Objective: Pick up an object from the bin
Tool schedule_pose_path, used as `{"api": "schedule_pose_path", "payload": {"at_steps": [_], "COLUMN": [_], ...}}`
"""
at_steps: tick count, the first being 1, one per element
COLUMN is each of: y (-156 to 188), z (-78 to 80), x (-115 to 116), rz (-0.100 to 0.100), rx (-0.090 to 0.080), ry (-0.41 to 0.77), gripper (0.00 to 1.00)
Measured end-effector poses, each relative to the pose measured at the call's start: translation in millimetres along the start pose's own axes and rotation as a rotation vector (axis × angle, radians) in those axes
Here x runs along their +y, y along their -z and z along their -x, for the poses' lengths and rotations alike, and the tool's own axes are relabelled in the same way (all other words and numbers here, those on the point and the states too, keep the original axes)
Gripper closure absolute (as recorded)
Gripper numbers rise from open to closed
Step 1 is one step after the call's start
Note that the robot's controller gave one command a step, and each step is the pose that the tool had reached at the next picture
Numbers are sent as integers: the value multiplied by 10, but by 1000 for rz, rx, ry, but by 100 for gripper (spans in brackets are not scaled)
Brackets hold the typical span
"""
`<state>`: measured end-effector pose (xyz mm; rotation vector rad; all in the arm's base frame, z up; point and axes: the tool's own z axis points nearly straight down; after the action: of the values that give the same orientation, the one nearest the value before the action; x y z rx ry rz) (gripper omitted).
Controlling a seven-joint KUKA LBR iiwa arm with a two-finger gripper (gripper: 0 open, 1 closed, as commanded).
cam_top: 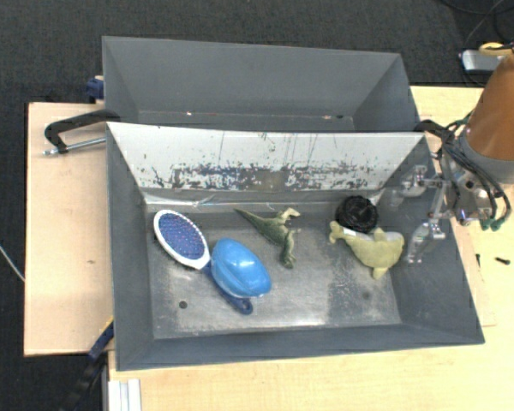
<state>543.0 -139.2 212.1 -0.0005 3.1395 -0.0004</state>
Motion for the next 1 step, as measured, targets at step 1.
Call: {"api": "schedule_pose_path", "payload": {"at_steps": [1], "y": [-1216], "z": [180], "x": [3], "rz": [-2], "rx": [-14], "ry": [33], "gripper": [0]}}
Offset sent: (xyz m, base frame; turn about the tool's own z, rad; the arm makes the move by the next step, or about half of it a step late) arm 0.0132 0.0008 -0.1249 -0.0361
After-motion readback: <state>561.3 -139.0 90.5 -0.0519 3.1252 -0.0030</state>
